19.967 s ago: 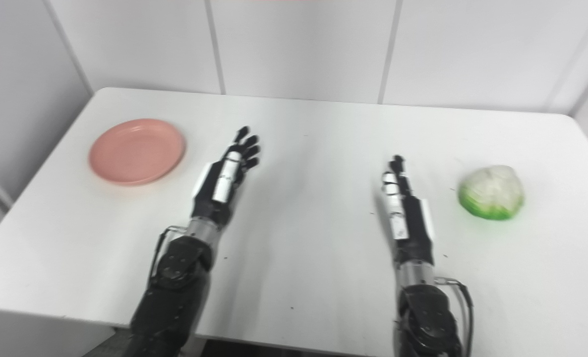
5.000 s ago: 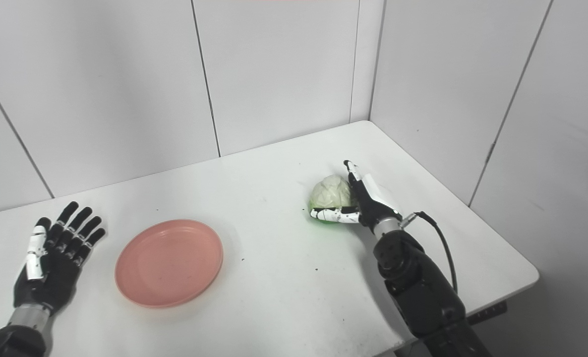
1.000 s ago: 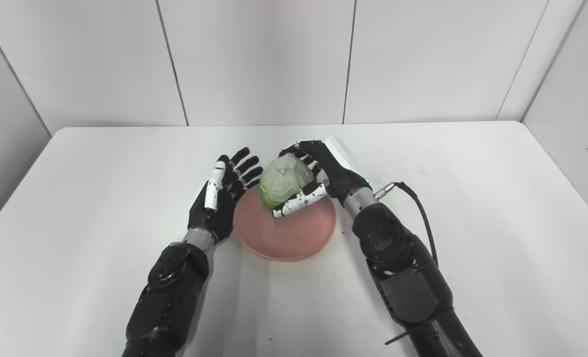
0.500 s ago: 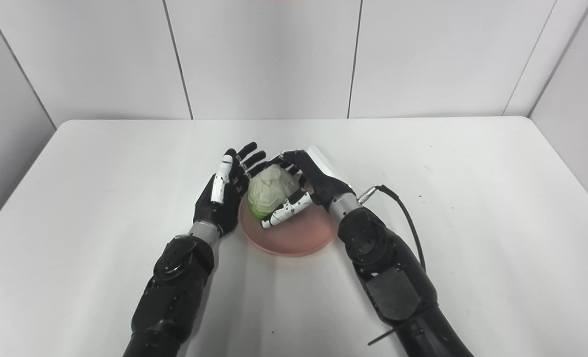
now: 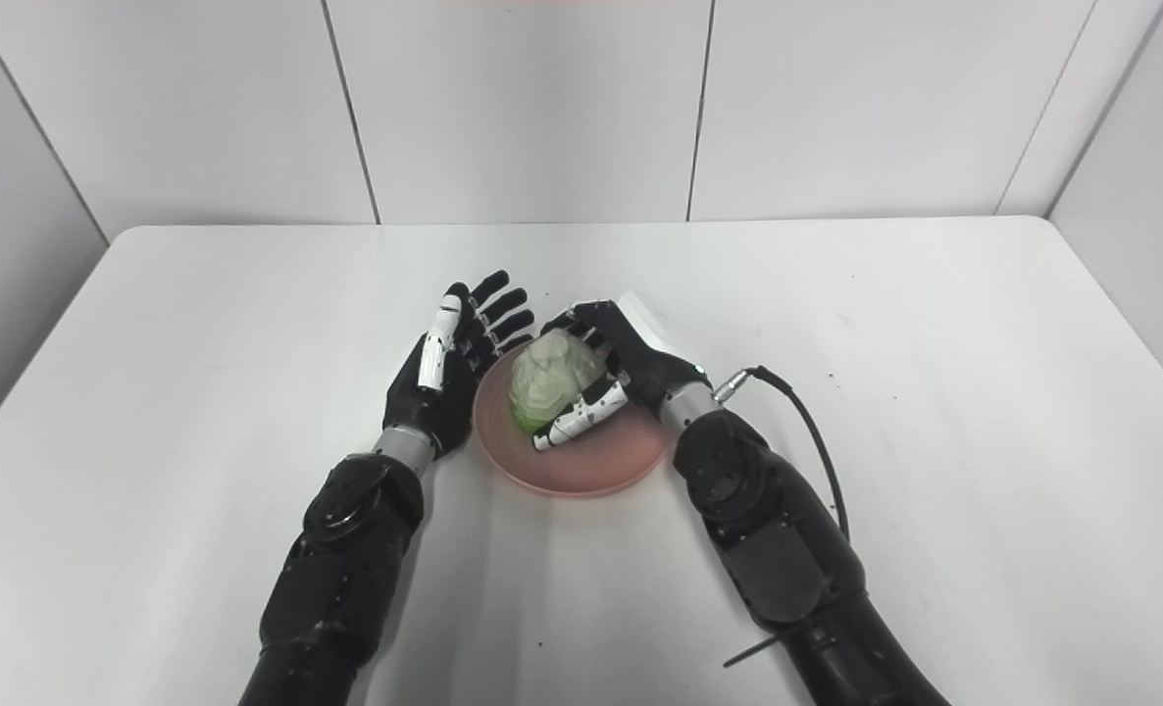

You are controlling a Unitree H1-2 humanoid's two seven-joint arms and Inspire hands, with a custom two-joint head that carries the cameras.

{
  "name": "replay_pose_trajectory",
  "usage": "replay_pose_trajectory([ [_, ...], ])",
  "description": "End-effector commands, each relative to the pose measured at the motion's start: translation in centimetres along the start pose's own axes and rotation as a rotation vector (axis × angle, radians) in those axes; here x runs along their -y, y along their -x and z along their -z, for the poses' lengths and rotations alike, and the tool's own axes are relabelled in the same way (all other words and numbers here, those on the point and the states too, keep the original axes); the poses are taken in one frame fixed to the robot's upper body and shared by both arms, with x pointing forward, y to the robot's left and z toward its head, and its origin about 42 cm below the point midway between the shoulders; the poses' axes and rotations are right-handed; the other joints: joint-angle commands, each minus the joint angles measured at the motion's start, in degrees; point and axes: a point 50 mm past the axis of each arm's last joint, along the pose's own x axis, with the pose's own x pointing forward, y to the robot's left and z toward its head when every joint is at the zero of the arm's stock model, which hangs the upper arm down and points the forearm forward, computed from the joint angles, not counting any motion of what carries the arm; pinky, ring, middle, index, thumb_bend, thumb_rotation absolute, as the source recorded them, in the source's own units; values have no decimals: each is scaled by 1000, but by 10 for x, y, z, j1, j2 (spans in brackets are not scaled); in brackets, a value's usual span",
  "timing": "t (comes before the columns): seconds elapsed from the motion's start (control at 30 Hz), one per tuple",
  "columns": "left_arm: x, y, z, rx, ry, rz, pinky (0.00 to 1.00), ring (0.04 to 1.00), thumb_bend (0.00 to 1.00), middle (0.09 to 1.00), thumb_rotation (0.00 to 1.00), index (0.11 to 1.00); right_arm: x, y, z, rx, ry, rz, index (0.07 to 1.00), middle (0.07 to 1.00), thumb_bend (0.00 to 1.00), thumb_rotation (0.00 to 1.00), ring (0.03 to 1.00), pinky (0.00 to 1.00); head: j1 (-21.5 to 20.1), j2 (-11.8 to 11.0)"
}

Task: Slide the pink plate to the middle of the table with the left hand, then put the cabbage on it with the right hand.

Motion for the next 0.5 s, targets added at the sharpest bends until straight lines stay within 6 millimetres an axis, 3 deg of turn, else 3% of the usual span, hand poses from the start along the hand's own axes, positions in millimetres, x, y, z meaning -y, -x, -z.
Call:
replay_pose_trajectory([
  [0.0,-9,13,29,-141,24,-35,841,865,412,876,1000,870,15,-8,-13,73,37,49,519,437,525,0,394,340,1,0],
  [0.27,-9,14,29,-141,36,-37,839,867,410,875,1000,869,12,-5,-7,79,44,28,519,436,526,0,416,360,1,-2],
  [0.47,-9,15,29,-142,29,-35,841,867,415,873,1000,867,12,-3,-8,80,52,10,518,465,528,0,489,441,0,-3],
])
